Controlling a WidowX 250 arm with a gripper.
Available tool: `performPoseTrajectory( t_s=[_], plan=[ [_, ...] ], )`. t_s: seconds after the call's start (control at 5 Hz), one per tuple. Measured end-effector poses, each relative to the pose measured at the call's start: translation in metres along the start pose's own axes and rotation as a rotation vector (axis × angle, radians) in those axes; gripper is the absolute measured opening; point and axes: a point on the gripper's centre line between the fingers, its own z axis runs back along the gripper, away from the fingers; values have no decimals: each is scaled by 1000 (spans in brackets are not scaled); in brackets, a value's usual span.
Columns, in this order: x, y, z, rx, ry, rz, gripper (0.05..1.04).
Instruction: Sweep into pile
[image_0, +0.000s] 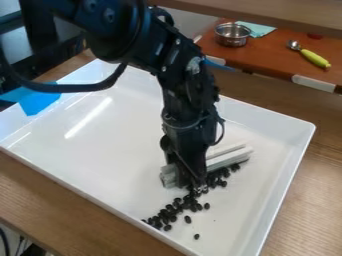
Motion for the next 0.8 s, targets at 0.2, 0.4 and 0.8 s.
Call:
performPoseTrajectory(
  t_s=[0.2, 0.4, 0.8],
  plan=[
    [-8, -13, 4, -36, 14, -8, 378],
    [-12, -20, 6, -78, 31, -19, 378],
    [-26, 11, 30, -86, 7, 80, 378]
  ],
)
